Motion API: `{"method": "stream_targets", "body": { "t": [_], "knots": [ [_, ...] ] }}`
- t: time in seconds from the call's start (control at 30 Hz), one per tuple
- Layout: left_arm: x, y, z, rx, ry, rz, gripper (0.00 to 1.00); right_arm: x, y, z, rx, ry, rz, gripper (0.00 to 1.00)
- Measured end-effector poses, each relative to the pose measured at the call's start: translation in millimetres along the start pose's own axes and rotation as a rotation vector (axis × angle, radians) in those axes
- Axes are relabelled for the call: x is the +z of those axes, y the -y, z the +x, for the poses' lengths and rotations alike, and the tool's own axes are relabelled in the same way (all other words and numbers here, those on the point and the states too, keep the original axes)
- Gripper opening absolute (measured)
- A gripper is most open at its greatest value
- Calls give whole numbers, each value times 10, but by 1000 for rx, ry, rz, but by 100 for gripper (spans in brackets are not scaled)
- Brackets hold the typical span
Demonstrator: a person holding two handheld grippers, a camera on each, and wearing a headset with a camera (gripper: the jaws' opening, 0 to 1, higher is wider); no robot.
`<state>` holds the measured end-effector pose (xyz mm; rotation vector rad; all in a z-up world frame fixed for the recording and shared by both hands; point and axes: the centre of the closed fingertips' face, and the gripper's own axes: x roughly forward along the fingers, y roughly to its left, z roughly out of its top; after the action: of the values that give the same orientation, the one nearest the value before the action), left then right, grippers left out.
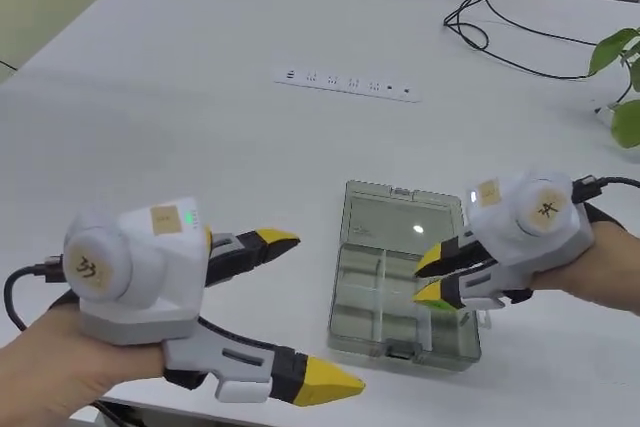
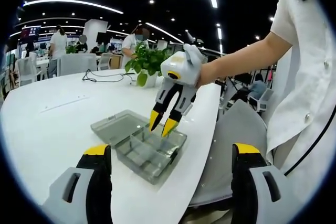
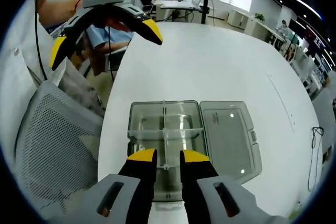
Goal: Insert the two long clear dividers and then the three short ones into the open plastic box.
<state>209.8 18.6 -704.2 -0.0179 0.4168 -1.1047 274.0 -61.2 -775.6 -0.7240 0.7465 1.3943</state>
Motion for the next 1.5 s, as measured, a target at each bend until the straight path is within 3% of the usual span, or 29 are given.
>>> {"method": "stream_targets", "body": {
  "t": [0.33,0.9,1.27,1.5],
  "knots": [
    [-40,-13,-10,10,-15,-4,98,-189,65,-365,-53,21,50,32],
    [39,16,11,7,-10,4,96,-915,-16,-778,-65,-69,112,45],
    [34,16,26,3,-20,-2,97,-1495,-59,-914,-43,-190,111,50],
    [25,-1,28,5,-23,-9,96,-1914,-50,-909,-24,-307,66,51]
  ]
}}
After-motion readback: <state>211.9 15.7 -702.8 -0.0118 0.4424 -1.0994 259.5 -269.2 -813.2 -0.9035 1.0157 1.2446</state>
